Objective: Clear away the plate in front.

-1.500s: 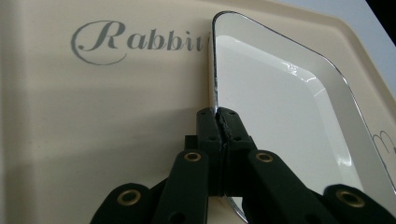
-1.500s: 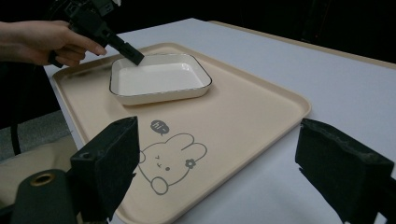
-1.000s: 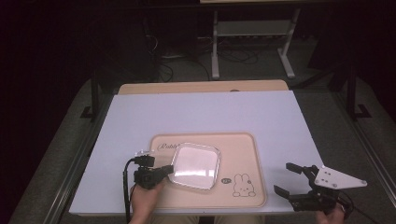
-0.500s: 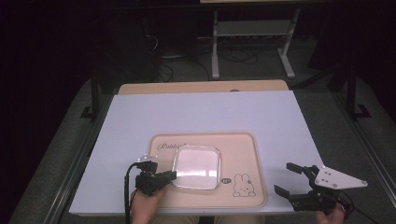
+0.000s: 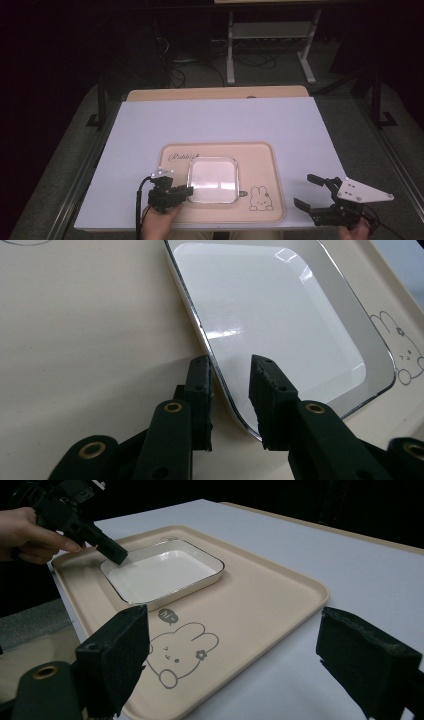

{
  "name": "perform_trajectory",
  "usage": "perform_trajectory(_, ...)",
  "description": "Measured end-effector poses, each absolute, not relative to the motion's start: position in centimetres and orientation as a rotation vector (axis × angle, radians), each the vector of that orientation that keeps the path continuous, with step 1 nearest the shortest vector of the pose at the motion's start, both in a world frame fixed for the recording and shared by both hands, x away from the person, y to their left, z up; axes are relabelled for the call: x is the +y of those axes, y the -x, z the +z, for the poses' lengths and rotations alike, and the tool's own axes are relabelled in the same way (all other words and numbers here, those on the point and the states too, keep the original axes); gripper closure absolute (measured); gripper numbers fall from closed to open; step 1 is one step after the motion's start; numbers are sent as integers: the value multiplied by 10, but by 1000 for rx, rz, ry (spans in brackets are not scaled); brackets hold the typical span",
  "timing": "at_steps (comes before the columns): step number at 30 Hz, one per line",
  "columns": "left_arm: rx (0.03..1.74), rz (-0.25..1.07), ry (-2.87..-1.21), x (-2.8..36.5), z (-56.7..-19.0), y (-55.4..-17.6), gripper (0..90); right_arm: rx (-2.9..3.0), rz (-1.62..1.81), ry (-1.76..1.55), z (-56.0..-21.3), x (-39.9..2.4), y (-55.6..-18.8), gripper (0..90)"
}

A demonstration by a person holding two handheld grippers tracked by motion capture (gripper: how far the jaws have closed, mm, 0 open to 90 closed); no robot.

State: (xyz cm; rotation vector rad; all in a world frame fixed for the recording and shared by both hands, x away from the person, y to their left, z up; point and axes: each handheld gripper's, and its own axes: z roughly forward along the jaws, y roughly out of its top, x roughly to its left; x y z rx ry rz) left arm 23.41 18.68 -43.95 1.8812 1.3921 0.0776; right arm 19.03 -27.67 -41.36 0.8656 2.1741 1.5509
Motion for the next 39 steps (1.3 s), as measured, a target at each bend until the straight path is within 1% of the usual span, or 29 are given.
perform_trajectory(5, 1380, 88, -1861, 189, -437, -233, 700, 2167, 1547, -872, -413, -277, -190, 130)
perform_trajectory(7, 1367, 112, -1872, 189, -435, -232, 701, 2167, 1547, -873, -413, -277, -190, 130)
perform_trajectory(23, 1300, 177, -1896, 187, -429, -230, 693, 2173, 1543, -876, -414, -277, -190, 130)
perform_trajectory(39, 1230, 206, -1911, 187, -425, -231, 682, 2175, 1528, -887, -414, -276, -191, 130)
